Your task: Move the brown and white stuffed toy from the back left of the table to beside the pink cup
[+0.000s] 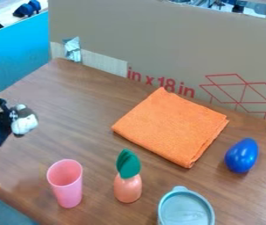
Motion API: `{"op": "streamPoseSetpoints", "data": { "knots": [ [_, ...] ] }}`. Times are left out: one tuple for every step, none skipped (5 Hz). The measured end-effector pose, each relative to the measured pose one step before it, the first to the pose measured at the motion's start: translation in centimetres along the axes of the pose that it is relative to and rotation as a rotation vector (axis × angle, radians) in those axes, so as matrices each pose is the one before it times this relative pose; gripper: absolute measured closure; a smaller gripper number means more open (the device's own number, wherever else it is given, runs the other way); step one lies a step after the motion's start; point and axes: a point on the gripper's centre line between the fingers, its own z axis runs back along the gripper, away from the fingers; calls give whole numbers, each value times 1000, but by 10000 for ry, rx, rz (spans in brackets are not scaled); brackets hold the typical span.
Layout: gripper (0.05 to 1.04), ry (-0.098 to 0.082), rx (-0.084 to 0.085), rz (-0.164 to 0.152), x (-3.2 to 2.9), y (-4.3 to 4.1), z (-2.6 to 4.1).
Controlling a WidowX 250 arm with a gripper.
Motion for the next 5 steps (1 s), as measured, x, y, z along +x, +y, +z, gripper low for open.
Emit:
{"op": "streamPoseSetpoints", "data": {
  "knots": [
    [966,485,-328,-495,-835,-1671,-1064],
    [966,153,89,29,187,-360,-770],
    [966,98,596,-338,720,610,-1576],
    [966,589,-72,-94,80,593,-1703],
    [966,170,-15,136,85,234,-396]
  ]
}}
